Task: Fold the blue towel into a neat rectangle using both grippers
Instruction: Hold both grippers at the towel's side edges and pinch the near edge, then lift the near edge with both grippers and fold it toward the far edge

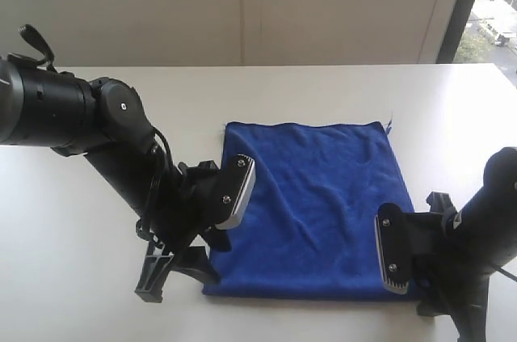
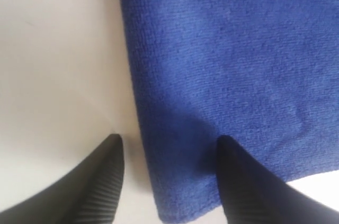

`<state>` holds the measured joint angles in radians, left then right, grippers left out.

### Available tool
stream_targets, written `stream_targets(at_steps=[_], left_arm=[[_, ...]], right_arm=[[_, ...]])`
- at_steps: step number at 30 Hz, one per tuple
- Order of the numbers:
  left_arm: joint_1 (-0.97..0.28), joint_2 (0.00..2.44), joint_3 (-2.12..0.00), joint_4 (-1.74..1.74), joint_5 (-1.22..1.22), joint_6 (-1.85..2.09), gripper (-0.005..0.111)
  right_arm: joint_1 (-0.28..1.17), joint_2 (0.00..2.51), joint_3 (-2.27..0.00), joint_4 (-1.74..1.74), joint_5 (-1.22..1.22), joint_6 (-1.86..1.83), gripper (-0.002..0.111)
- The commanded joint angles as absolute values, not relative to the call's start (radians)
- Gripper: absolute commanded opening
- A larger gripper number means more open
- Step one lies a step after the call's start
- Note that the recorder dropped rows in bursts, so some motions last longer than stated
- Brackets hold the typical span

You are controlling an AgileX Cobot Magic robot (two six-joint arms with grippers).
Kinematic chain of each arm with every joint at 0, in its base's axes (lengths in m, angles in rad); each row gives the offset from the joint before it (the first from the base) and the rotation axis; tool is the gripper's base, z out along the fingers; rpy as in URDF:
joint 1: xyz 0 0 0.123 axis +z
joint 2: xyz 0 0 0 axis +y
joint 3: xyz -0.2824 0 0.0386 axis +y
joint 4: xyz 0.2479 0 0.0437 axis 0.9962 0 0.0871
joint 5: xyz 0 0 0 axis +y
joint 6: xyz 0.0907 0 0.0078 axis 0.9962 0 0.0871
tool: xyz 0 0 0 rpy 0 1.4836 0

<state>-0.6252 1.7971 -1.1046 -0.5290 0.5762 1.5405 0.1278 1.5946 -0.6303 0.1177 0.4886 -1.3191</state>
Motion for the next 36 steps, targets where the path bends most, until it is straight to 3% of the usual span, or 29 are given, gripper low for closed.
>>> stream_targets(at_steps=[1,19,25,27,29,31,33,36], left_arm=[[-0.631,1.806,-1.087,-0.542,0.593,1.542,0.05],[-0.631,1.892,-1.076,-0.54,0.516,1.542,0.05],[-0.631,1.892,-1.076,-0.54,0.527,1.542,0.048],[-0.631,1.892,-1.076,-0.54,0.548,1.524,0.037],[-0.631,1.892,-1.076,-0.538,0.576,1.469,0.014],[-0.631,1.892,-1.076,-0.536,0.62,1.453,0.0],[-0.631,1.892,-1.076,-0.529,0.685,1.432,0.0],[-0.631,1.87,-1.076,-0.466,0.793,1.341,0.0]], right_arm=[[0.121,1.599,-0.626,0.111,0.48,-1.331,0.051],[0.121,1.599,-0.626,0.135,0.455,-1.331,0.051],[0.121,1.599,-0.626,0.141,0.464,-1.31,0.041],[0.121,1.599,-0.626,0.147,0.476,-1.303,0.034],[0.121,1.599,-0.626,0.185,0.51,-1.303,0.022],[0.121,1.599,-0.626,0.185,0.534,-1.303,0.011],[0.123,1.599,-0.626,0.185,0.583,-1.303,0.002],[0.169,1.574,-0.628,0.185,0.649,-1.309,0.0]])
